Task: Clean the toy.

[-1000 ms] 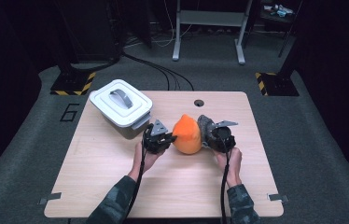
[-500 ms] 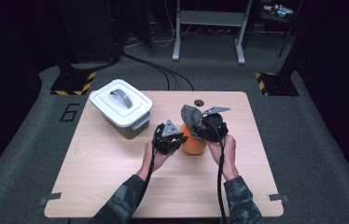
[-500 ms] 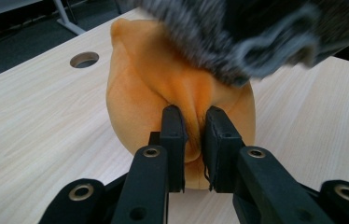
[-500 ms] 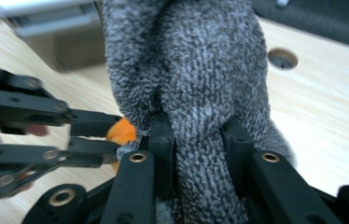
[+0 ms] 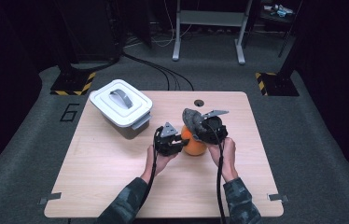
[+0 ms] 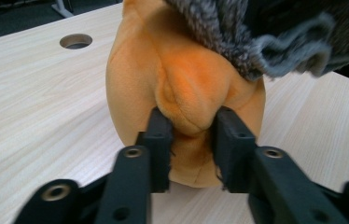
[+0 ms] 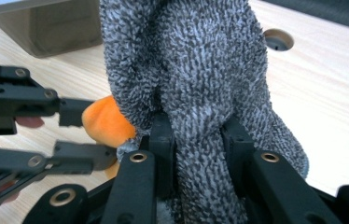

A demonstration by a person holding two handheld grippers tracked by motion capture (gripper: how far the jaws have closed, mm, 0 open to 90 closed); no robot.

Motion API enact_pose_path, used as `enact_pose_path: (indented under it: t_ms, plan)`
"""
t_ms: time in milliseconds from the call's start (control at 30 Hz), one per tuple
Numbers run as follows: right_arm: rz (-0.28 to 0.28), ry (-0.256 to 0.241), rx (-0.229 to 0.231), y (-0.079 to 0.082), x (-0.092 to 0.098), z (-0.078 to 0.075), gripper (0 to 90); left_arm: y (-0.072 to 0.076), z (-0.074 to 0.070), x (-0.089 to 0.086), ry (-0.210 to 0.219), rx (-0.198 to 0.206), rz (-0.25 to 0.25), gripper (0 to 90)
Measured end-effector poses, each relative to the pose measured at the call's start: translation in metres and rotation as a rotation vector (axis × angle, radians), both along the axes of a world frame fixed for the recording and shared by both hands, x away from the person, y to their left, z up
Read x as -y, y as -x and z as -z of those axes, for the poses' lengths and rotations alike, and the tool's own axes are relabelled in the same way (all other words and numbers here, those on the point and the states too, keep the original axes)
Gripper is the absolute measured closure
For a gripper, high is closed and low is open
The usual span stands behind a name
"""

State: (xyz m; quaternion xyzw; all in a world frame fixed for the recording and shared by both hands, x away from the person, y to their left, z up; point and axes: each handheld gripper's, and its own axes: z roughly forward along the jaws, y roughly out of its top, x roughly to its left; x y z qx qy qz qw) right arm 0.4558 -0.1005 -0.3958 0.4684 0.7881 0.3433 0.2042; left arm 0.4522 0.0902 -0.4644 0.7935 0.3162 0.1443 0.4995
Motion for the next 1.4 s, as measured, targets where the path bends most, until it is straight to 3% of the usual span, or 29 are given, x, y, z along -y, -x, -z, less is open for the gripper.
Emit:
enact_pose_path:
  t_ms: [67,133,233,333,600,700,767,867,967,1033,1167,1267,1333,1400]
  plan:
    - [-0.016,-0.012,0.019,0.003,0.0,-0.006,70.7,0.0,-0.001,0.0,-0.006,0.004,0.007,74.4]
    - [-0.037,-0.023,0.007,0.005,-0.004,-0.008,70.7,0.001,-0.001,0.001,-0.017,0.012,0.015,76.6]
    - [-0.041,0.048,0.008,0.003,-0.012,-0.004,70.7,0.002,0.0,0.002,-0.032,0.01,0.017,79.2]
    - [-0.033,0.049,0.002,-0.002,-0.008,-0.002,70.8,0.003,0.001,0.002,-0.026,0.016,0.019,80.7]
    - [0.066,0.096,0.001,-0.019,0.009,-0.002,70.8,0.006,0.001,0.004,-0.03,0.03,0.027,81.8]
    - [0.101,0.073,-0.02,-0.026,0.02,0.003,70.7,0.007,0.001,0.004,-0.029,0.028,0.033,81.7]
    - [0.096,0.057,-0.033,-0.028,0.024,0.005,70.7,0.007,0.001,0.004,-0.035,0.034,0.032,81.5]
    - [0.094,0.059,-0.031,-0.025,0.023,0.006,70.8,0.008,0.001,0.004,-0.024,0.027,0.026,77.0]
    - [0.094,0.045,-0.041,-0.023,0.023,0.009,70.8,0.007,0.002,0.002,-0.01,0.009,-0.001,58.2]
    - [0.092,0.041,-0.041,-0.022,0.023,0.011,70.9,0.005,0.005,0.002,0.013,-0.005,-0.007,54.9]
    - [0.09,0.049,-0.043,-0.019,0.024,0.01,70.8,0.005,0.007,0.004,0.028,0.001,0.022,71.1]
    - [0.089,0.025,-0.023,-0.014,0.026,-0.003,70.7,0.005,0.005,0.006,0.014,0.024,0.032,76.4]
    - [0.049,0.002,-0.009,-0.01,0.02,-0.014,70.6,0.006,0.005,0.008,0.006,0.031,0.038,77.6]
    - [-0.008,0.013,-0.006,-0.008,0.007,-0.02,70.5,0.008,0.005,0.009,0.0,0.034,0.049,78.4]
